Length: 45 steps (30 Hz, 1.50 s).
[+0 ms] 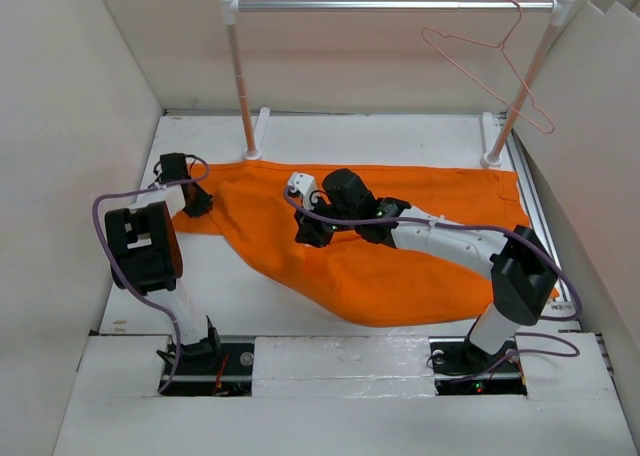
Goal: Place the trousers on the hanger
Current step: Flatten out the trousers at the center of the board, then fold the trousers at the center of the board.
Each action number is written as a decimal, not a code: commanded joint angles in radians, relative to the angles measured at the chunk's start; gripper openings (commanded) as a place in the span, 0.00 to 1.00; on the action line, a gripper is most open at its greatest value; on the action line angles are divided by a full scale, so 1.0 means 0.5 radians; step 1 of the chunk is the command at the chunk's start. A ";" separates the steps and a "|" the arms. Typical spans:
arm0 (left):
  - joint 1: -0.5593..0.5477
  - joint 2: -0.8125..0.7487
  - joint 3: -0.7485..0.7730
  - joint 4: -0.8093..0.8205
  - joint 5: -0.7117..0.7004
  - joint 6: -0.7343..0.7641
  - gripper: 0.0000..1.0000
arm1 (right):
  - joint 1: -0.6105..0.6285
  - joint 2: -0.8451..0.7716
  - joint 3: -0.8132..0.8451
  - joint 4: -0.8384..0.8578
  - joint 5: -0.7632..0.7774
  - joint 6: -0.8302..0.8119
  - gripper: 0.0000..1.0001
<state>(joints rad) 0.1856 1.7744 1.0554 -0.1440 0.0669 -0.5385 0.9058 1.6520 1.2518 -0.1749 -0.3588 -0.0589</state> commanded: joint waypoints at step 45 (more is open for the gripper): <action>-0.622 -2.091 0.086 -1.114 -1.112 -0.009 0.00 | -2.550 -0.987 -1.089 -0.730 0.144 0.526 0.38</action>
<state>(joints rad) -0.0475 0.7948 1.1336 -0.6987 -0.4469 -0.5690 -0.2619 1.1656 0.7242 -0.5423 -0.2523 0.1257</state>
